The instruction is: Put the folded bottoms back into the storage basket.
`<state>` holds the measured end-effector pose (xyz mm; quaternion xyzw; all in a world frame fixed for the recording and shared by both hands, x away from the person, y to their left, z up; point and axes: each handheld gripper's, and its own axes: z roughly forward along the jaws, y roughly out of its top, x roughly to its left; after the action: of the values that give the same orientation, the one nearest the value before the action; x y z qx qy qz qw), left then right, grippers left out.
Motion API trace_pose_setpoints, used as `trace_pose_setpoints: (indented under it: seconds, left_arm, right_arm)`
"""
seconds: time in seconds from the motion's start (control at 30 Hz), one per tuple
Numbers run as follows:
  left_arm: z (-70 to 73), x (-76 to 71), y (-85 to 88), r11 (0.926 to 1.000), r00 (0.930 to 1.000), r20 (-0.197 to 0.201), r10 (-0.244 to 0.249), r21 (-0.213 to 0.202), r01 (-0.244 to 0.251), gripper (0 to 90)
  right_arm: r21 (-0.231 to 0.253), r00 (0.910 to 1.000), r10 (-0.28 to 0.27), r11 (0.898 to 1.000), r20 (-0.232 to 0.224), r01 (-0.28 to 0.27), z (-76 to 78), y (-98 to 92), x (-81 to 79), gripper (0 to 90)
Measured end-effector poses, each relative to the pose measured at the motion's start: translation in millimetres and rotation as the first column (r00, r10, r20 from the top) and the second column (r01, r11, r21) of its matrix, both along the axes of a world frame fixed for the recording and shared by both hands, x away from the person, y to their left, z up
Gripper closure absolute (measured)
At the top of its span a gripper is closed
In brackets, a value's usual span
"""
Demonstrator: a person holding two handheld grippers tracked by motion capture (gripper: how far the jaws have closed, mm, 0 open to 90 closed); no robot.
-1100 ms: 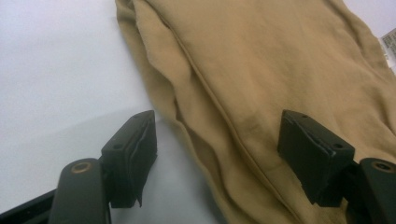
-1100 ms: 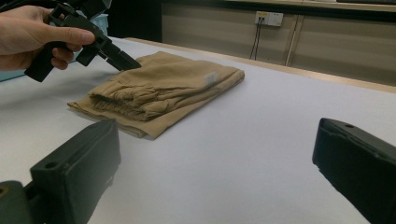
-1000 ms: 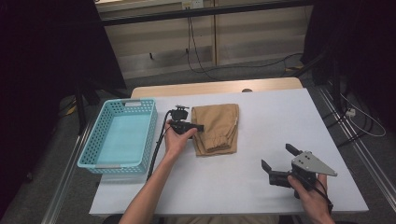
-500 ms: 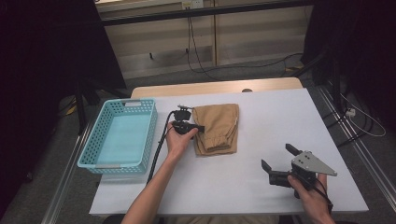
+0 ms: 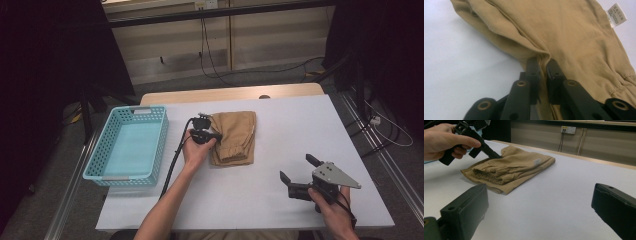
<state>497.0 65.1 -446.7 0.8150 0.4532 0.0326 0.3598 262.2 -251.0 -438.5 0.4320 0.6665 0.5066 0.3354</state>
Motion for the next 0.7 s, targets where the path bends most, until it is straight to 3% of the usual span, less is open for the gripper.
trace_pose_setpoints:
  seconds: [0.1, 0.4, 0.7]
  left_arm:
    - [0.7, 0.3, 1.3, 0.9999, 1.0000, -0.008, 0.006, -0.012, -0.006, 84.7]
    - [2.8, 2.2, 11.8, 0.9941, 0.9992, -0.029, 0.027, -0.104, -0.030, 85.1]
    - [18.6, 0.0, 14.3, 0.9892, 0.9996, 0.016, 0.023, -0.145, -0.020, 85.5]
  right_arm:
    - [0.001, 1.0000, 0.001, 1.000, -0.001, -0.001, 0.0, -0.3, 0.1, 0.8]
    - [0.002, 1.0000, -0.001, 1.000, 0.001, 0.001, 0.2, -0.7, -0.4, 0.8]
    - [0.001, 1.0000, -0.001, 1.000, 0.001, 0.001, 0.3, 0.0, -0.5, 0.8]
